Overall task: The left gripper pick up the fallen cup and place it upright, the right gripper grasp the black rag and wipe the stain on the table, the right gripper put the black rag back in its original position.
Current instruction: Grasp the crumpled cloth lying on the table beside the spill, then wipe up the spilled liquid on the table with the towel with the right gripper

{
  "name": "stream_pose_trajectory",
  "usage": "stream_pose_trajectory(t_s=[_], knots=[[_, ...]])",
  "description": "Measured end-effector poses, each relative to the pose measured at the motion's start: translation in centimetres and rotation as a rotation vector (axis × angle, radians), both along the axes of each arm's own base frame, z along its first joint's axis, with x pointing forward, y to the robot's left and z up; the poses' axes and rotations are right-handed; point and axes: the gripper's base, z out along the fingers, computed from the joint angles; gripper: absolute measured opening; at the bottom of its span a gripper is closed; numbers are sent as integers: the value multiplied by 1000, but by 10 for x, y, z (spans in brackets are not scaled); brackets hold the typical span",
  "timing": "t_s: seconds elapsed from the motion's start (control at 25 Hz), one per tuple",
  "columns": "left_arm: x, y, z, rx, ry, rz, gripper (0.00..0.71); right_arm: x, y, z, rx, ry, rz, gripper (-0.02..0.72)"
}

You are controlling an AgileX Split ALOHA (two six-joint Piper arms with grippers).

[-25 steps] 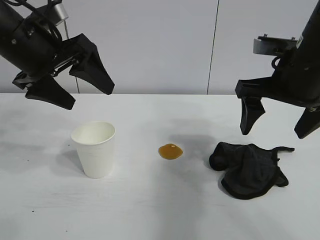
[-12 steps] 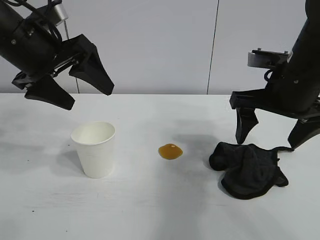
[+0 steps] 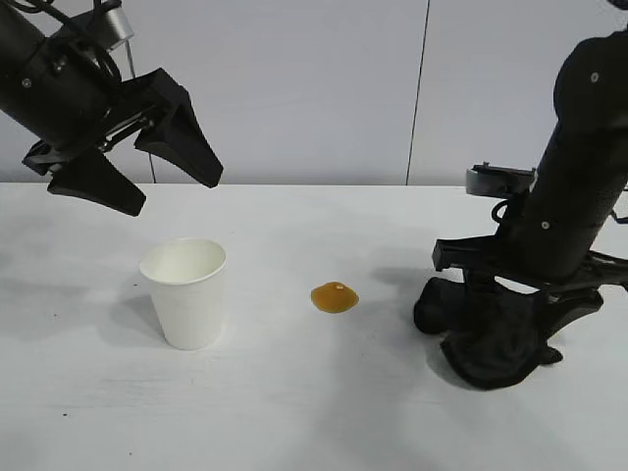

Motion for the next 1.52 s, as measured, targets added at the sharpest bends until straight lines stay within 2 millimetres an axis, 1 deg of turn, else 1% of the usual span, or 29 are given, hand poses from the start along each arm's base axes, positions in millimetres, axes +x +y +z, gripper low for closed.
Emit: stream_pose_trajectory(t_s=[0.04,0.08,0.2,0.28,0.36,0.48,0.56,0.64,0.76,0.84,0.88,1.0,1.12,1.24,1.36,1.52], knots=[[0,0,0,0,-1,1,694,1,1,1,4,-5,-1,149],[0,0,0,0,-1,1,694,1,2,1,8,-5,-5,118],[1,0,0,2,-6,6,694,1,3,4,23,-10,-16,118],[1,0,0,2,-6,5,694,2,5,11,52,-26,-23,118],[1,0,0,2,-6,5,694,4,8,25,92,-63,-27,118],[1,0,0,1,-5,7,694,11,17,53,143,-125,-13,118],[1,0,0,1,-5,7,694,16,30,68,160,-157,24,118],[1,0,0,1,-5,7,694,18,46,77,176,-187,64,118],[1,0,0,1,-6,8,694,20,74,86,202,-221,114,118],[1,0,0,1,-6,8,694,21,91,83,211,-223,145,118],[1,0,0,1,-6,8,694,22,98,77,210,-219,158,118],[1,0,0,1,-4,7,694,26,118,55,204,-203,192,118],[0,0,0,0,0,3,694,32,131,29,187,-162,211,118],[0,0,0,-1,1,2,694,36,133,13,168,-138,207,118],[0,0,0,-1,1,2,694,39,130,11,121,-146,212,118],[0,0,0,-1,1,2,694,42,119,10,-12,-164,215,118]])
